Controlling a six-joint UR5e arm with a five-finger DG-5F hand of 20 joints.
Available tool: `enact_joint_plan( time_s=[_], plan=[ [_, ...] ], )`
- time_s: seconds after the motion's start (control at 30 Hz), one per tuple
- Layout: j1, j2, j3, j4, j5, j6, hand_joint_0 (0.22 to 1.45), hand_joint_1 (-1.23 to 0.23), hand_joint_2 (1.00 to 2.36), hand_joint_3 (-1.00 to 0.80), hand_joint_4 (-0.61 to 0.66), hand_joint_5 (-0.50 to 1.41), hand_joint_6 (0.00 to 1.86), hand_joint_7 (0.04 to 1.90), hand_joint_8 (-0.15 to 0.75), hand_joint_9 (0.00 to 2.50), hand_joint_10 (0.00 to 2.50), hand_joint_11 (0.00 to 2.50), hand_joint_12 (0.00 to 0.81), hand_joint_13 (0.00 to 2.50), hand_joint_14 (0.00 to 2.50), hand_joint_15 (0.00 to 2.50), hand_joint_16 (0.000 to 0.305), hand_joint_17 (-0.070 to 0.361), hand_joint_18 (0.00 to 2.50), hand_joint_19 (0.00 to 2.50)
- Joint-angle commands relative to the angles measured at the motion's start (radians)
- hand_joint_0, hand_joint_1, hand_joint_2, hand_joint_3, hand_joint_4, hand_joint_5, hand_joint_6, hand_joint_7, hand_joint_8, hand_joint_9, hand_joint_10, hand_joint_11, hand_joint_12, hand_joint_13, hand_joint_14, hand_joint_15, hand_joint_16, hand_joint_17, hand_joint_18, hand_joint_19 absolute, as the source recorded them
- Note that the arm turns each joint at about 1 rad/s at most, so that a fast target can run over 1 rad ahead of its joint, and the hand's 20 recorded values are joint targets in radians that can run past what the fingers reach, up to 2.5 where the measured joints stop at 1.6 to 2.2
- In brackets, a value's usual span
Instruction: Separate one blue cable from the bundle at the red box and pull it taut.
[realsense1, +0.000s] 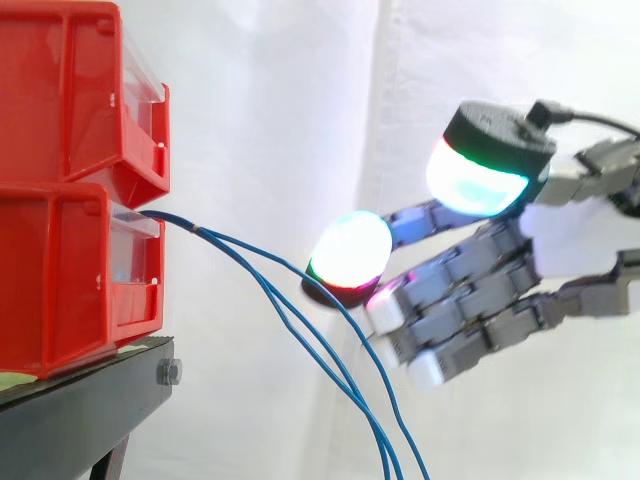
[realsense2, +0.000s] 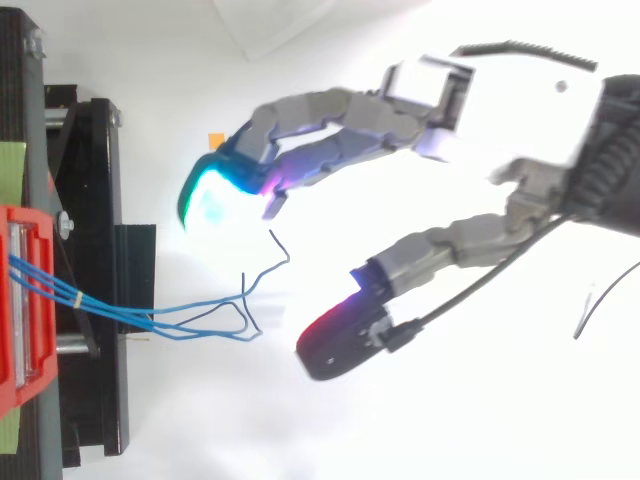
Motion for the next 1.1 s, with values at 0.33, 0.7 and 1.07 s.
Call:
enact_joint_plan(
  time_s=[0.33, 0.7, 1.07],
  plan=[
    [-0.018, -0.131, 0.084, 0.049, -0.066, 0.022, 0.41, -0.77, 1.00, -0.50, 0.22, -0.21, 0.50, 0.95, 0.297, 0.60, 0.02, 0.67, 0.375, 0.59, 0.01, 0.36, 0.043, 0.098, 0.49, 0.38],
    [-0.021, -0.155, 0.089, 0.123, -0.067, 0.005, 0.40, -0.54, 1.00, -0.50, 0.26, -0.18, 0.50, 0.95, 0.328, 0.69, 0.02, 0.64, 0.394, 0.64, 0.01, 0.36, 0.048, 0.108, 0.53, 0.42],
    [-0.013, -0.192, 0.135, 0.149, -0.112, 0.016, 0.45, -0.58, 1.00, -0.50, 0.26, -0.15, 0.50, 1.01, 0.317, 0.76, 0.02, 0.67, 0.372, 0.69, 0.02, 0.39, 0.043, 0.097, 0.57, 0.46]
  ],
)
